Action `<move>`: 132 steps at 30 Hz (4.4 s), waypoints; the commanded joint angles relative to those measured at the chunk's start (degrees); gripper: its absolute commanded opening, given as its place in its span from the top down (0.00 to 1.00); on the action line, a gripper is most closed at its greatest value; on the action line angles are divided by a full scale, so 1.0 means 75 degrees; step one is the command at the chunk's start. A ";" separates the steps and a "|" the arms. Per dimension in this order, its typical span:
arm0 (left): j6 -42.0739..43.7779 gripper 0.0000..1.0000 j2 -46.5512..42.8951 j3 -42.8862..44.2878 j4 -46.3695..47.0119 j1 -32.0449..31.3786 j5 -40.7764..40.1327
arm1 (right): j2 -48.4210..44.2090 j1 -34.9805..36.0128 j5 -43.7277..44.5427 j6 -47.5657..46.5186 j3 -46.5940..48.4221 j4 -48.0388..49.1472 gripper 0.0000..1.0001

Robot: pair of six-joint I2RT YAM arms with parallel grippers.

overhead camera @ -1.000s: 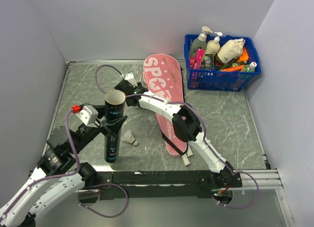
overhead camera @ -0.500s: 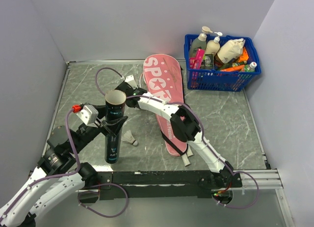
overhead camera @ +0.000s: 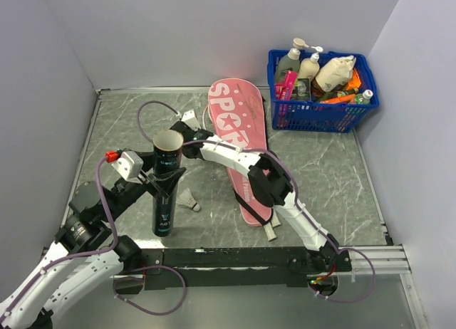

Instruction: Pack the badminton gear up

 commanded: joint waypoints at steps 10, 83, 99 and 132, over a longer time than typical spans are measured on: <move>-0.0061 0.87 0.0022 -0.0013 0.0664 0.0064 0.0238 | -0.2690 0.0039 0.0611 0.0359 -0.0840 -0.0336 1.00; 0.0455 0.99 0.1252 0.0011 0.0500 -0.1179 0.2805 | -1.0533 0.0331 -0.8015 0.1614 -0.7052 0.2125 0.97; 0.0431 0.99 0.1170 0.0011 0.0488 -0.1179 0.2840 | -1.1083 0.0601 -0.5507 0.1005 -0.5659 0.0062 0.46; 0.0185 0.99 -0.0587 0.0128 0.0078 -0.0429 -0.3428 | -0.5776 0.0097 -0.5703 0.1591 -0.5282 0.1629 0.25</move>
